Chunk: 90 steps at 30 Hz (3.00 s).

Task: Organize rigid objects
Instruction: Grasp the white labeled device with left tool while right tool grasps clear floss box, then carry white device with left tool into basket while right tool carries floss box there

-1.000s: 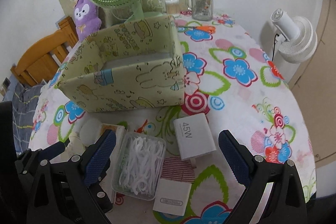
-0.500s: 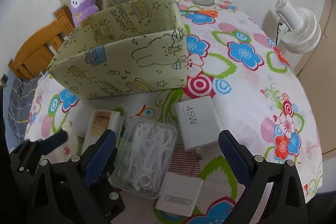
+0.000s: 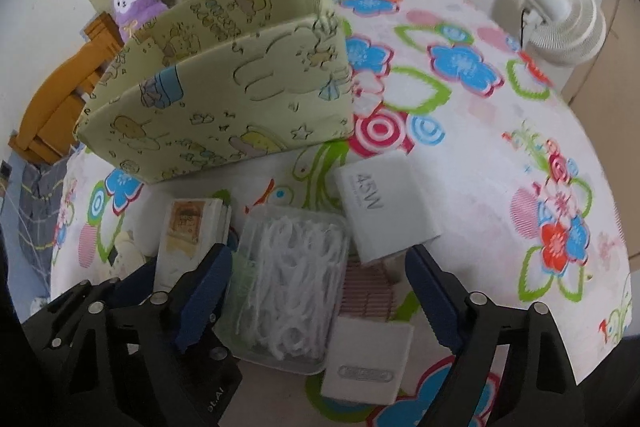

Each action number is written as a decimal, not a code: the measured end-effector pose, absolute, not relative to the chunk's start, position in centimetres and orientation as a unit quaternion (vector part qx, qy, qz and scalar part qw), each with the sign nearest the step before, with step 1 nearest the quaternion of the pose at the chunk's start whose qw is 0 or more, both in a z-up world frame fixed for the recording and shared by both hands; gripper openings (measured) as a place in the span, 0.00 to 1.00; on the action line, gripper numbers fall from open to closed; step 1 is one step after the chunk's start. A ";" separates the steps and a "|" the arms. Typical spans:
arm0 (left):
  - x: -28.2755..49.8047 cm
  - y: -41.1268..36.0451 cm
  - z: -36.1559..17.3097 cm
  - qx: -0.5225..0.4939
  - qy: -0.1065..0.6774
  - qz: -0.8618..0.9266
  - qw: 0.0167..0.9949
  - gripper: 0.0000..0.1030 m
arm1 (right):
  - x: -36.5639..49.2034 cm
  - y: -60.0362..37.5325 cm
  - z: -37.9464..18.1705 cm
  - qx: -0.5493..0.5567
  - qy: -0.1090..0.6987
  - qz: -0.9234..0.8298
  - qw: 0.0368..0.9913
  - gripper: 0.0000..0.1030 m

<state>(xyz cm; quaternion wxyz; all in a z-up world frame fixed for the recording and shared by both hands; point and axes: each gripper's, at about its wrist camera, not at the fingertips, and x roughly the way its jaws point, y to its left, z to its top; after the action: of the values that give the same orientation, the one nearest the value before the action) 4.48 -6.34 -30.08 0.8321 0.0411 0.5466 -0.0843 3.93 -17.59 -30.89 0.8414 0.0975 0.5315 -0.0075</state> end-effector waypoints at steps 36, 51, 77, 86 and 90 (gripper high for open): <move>4.6 -5.0 -23.8 -0.001 0.514 -0.090 0.853 0.44 | 4.9 -16.0 -24.6 0.092 0.496 0.006 0.863 0.59; 4.3 -5.1 -18.5 -0.008 0.483 -0.075 0.873 0.44 | 4.7 -16.0 -18.7 0.074 0.465 0.018 0.882 0.59; 6.2 -5.1 -11.8 -0.014 0.435 -0.052 0.899 0.44 | 7.0 -15.9 -11.6 0.045 0.419 0.027 0.906 0.59; 8.5 -4.9 -11.6 -0.011 0.431 -0.045 0.901 0.44 | 9.6 -15.8 -11.4 0.039 0.414 0.024 0.909 0.59; 9.6 -4.7 -11.8 -0.010 0.431 -0.042 0.901 0.44 | 10.9 -15.5 -11.6 0.031 0.415 0.023 0.909 0.59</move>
<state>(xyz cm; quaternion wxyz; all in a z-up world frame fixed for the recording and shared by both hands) 9.64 -4.74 -11.79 0.9012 -0.0103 0.4313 -0.0421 10.86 -15.54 -11.57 0.9091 0.0313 0.4148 0.0229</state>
